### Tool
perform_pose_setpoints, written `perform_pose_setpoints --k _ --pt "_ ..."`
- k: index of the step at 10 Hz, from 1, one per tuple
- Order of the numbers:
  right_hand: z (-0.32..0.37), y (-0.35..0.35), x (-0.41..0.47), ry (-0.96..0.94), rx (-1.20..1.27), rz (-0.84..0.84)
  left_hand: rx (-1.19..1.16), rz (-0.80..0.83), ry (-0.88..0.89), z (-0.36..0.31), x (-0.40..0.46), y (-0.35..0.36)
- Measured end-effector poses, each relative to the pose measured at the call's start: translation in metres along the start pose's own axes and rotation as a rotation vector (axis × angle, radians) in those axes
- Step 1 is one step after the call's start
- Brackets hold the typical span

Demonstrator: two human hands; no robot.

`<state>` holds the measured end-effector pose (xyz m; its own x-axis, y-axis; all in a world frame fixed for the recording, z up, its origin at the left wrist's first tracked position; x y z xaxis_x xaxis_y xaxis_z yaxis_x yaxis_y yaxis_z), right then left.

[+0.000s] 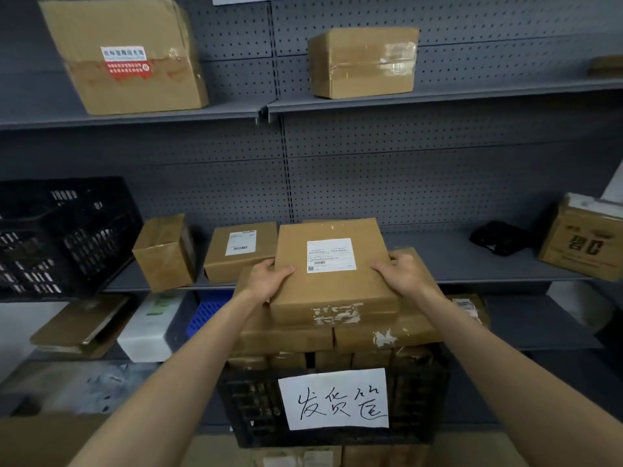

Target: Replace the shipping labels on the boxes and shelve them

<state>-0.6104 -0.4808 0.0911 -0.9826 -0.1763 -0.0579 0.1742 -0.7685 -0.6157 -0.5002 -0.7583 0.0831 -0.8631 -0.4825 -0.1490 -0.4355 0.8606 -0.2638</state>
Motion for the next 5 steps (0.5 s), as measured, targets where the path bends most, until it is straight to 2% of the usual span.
perform_pose_setpoints --k 4,5 --pt "-0.008 0.022 0.033 0.041 -0.017 0.054 0.004 0.064 -0.086 0.027 0.040 0.004" --pt "-0.001 0.015 0.026 0.043 -0.029 0.048 0.087 0.055 -0.070 0.023 0.044 0.000"
Point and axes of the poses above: each hand's wrist, its own x-axis towards the middle knuckle, its own y-axis out of the palm, z = x × y, the point moved 7 cm from there along x, towards the middle knuckle, and after that the axes turned 7 degrees about -x, right-handed, at the moved point
